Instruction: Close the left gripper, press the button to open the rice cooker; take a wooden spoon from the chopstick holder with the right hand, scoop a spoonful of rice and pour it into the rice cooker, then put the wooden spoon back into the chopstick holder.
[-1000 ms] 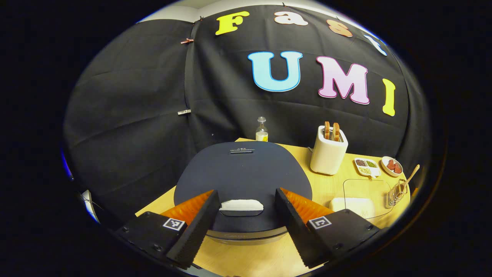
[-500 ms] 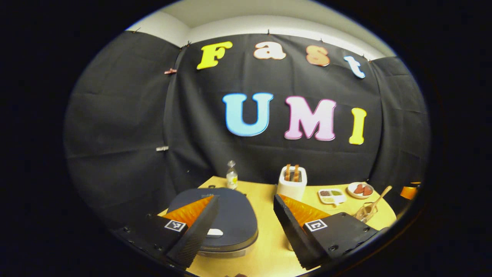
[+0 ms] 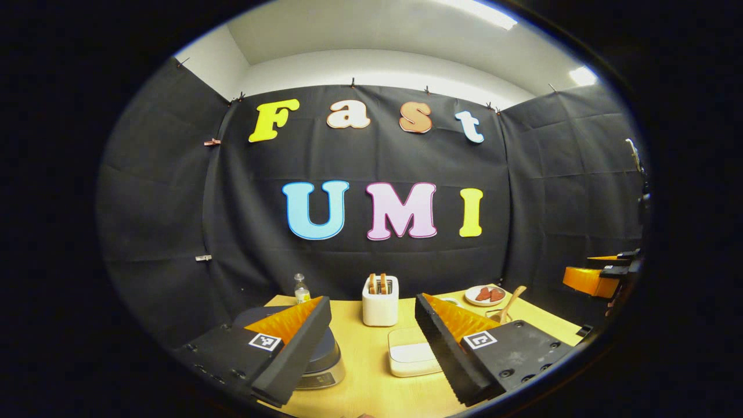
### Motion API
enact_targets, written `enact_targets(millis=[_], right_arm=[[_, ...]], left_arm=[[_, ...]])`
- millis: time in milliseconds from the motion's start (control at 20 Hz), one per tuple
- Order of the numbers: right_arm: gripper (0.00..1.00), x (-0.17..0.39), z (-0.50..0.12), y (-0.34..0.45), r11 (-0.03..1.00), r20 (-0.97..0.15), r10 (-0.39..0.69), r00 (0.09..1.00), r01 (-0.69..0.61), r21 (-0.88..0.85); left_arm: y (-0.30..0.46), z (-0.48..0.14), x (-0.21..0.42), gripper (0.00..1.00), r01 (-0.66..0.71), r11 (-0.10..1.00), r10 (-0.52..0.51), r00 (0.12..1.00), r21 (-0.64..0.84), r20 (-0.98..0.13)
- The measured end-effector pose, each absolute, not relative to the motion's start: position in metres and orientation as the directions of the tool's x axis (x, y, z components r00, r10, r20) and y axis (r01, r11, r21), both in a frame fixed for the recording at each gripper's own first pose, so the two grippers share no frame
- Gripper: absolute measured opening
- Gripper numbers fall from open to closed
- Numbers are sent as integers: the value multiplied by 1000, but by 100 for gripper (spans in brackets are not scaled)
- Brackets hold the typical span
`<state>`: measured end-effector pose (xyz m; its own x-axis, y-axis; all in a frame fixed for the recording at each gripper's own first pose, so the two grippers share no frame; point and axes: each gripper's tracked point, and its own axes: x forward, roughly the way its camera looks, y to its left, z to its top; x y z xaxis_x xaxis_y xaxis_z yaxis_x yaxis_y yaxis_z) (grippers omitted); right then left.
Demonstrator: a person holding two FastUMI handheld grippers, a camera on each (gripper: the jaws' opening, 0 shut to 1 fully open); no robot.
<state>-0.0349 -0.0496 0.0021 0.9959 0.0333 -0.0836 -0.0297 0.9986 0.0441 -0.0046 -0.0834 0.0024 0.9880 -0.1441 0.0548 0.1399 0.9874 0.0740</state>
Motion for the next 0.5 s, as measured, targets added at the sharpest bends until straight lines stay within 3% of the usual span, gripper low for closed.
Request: enact_targets(millis=[500], right_arm=[[98, -38, 17, -41, 994, -67, 16, 998, -9, 107]], left_arm=[[-73, 7, -19, 98, 172, 980, -176, 984, 96, 32]])
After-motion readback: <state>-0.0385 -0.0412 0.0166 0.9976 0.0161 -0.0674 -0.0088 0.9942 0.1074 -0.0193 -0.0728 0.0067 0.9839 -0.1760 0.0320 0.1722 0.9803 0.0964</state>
